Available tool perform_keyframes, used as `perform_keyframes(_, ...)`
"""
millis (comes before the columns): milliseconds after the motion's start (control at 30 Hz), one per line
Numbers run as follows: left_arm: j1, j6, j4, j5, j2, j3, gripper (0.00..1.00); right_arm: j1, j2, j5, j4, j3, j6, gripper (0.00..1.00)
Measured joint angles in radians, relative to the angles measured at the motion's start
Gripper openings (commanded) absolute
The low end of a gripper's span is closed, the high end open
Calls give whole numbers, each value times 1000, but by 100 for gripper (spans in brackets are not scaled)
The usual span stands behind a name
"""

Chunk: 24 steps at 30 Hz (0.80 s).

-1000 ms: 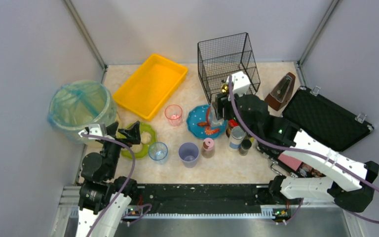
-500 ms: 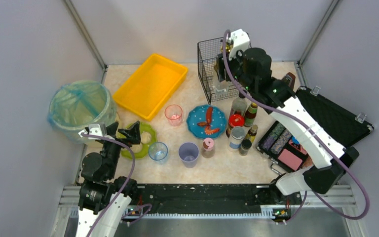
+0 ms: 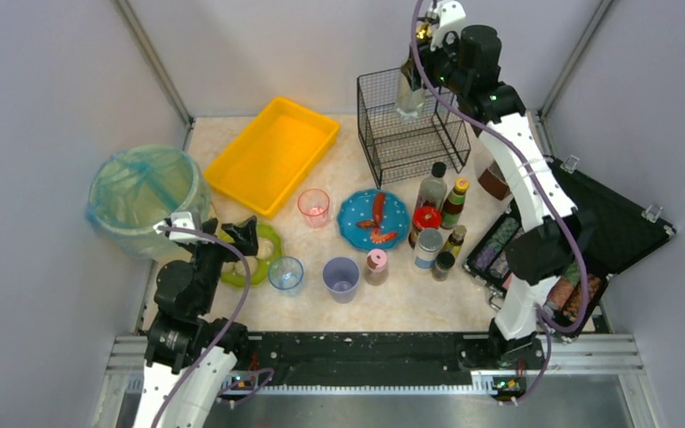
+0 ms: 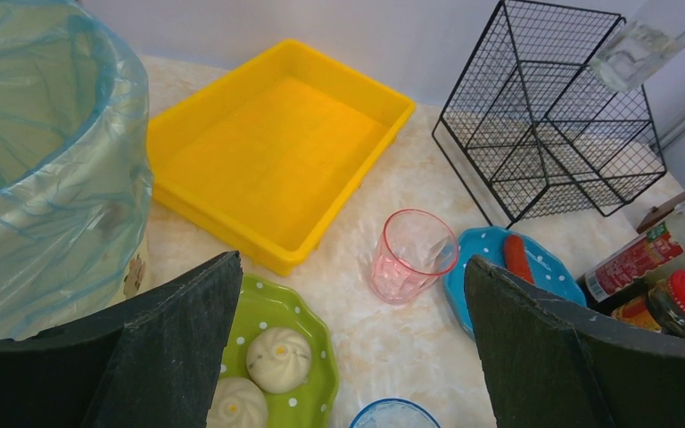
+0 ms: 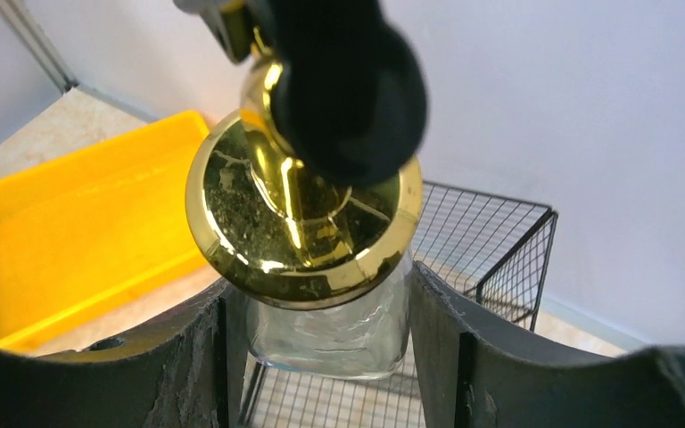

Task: Clear the kitchen counter

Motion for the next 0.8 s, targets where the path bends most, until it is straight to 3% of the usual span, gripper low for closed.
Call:
perform_keyframes(333,0,16,0,-11,82,0,99,-132,227,-131,98,241,6,0)
perform_keyframes(800,0,34,0,-26,144,0,99,-184,359,-186,293,267,13,0)
